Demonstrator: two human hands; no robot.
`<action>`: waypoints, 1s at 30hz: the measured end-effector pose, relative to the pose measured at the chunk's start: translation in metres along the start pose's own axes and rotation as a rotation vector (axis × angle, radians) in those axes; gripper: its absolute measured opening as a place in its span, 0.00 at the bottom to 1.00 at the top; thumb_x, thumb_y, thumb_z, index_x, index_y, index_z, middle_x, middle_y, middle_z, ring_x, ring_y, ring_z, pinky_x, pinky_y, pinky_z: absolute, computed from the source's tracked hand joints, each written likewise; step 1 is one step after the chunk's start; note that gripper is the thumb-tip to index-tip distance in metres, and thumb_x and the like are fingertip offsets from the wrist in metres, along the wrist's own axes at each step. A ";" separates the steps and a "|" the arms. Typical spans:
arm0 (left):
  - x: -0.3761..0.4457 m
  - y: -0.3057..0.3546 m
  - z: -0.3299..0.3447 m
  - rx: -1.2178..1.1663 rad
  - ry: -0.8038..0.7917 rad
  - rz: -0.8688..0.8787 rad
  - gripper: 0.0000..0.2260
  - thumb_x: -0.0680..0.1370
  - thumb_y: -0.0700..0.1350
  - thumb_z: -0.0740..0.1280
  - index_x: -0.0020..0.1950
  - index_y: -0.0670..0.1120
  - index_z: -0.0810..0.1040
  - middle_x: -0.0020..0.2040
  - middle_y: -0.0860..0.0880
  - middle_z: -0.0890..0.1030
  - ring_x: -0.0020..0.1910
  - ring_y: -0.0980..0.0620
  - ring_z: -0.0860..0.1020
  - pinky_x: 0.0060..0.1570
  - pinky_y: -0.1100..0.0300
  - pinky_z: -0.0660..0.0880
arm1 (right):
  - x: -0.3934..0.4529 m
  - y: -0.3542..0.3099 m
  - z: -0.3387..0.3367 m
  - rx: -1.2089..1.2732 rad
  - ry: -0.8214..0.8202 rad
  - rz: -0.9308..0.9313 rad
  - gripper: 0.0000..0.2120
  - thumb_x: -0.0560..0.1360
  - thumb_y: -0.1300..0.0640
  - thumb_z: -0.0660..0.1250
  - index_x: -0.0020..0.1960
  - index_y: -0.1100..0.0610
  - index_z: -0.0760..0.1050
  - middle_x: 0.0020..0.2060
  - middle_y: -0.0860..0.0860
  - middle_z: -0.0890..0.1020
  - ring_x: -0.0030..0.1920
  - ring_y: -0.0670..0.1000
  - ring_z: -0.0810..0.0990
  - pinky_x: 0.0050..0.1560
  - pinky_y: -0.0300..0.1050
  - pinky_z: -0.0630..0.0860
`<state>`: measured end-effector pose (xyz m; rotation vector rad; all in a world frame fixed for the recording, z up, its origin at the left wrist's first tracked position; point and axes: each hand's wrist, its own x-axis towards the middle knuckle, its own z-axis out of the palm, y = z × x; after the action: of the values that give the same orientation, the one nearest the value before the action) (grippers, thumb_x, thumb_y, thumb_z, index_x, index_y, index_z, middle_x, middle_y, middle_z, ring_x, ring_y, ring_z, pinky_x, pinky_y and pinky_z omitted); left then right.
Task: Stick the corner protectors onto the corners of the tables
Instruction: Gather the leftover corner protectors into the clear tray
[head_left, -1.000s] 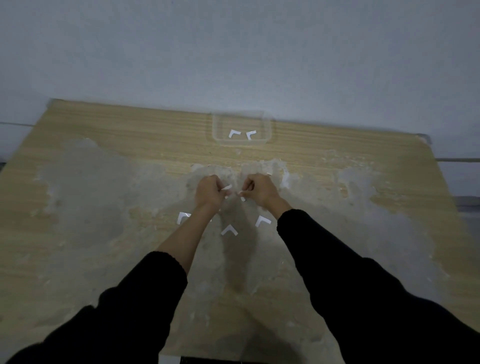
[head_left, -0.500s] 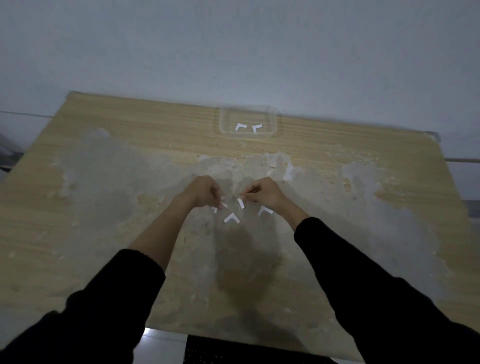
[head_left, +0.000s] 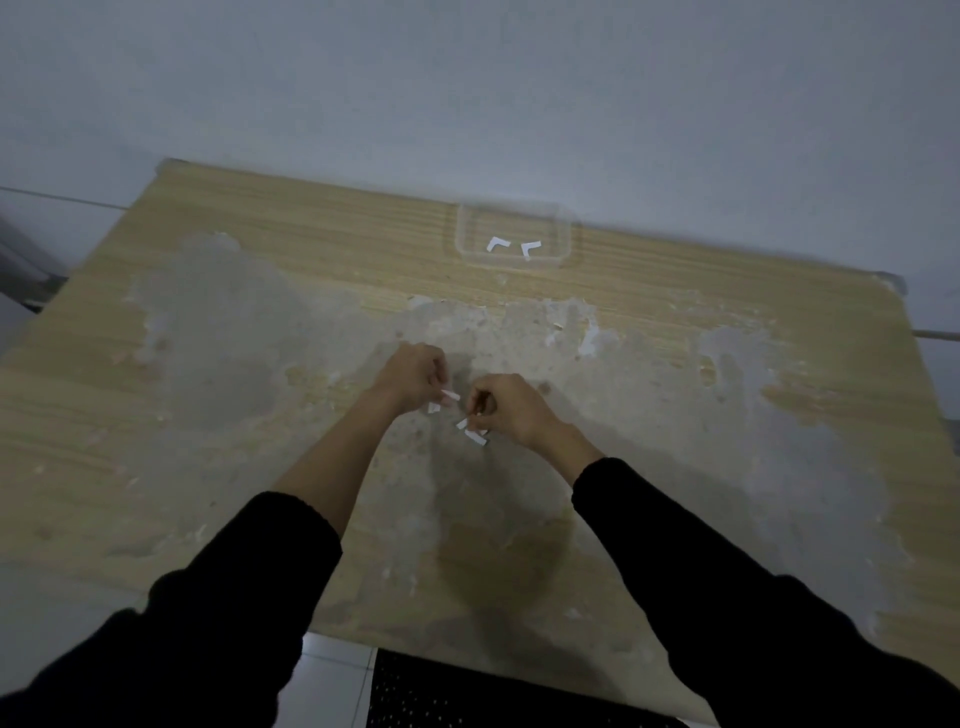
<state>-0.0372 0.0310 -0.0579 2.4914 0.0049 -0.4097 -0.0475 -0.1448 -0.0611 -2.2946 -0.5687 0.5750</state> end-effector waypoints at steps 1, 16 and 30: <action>0.000 0.001 -0.001 -0.012 -0.021 0.003 0.11 0.65 0.38 0.78 0.42 0.37 0.80 0.36 0.45 0.78 0.37 0.50 0.77 0.41 0.57 0.75 | 0.001 0.000 0.000 -0.011 -0.019 0.005 0.08 0.68 0.63 0.74 0.46 0.61 0.78 0.36 0.49 0.79 0.39 0.50 0.78 0.47 0.52 0.77; 0.092 0.048 -0.066 -0.143 0.203 0.040 0.09 0.69 0.41 0.76 0.44 0.37 0.82 0.34 0.48 0.79 0.40 0.51 0.77 0.38 0.63 0.70 | 0.041 0.014 -0.040 0.054 -0.076 0.025 0.05 0.72 0.61 0.72 0.43 0.64 0.82 0.44 0.58 0.84 0.35 0.40 0.76 0.41 0.27 0.69; 0.207 0.069 -0.076 -0.073 0.180 -0.001 0.07 0.68 0.40 0.76 0.43 0.39 0.83 0.45 0.39 0.84 0.46 0.44 0.83 0.47 0.55 0.79 | 0.158 0.042 -0.147 0.302 0.740 0.314 0.04 0.68 0.62 0.75 0.40 0.63 0.84 0.38 0.58 0.85 0.36 0.46 0.79 0.39 0.38 0.73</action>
<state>0.1883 -0.0007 -0.0201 2.4479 0.0923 -0.1815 0.1697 -0.1630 -0.0312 -2.1045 0.2242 -0.0744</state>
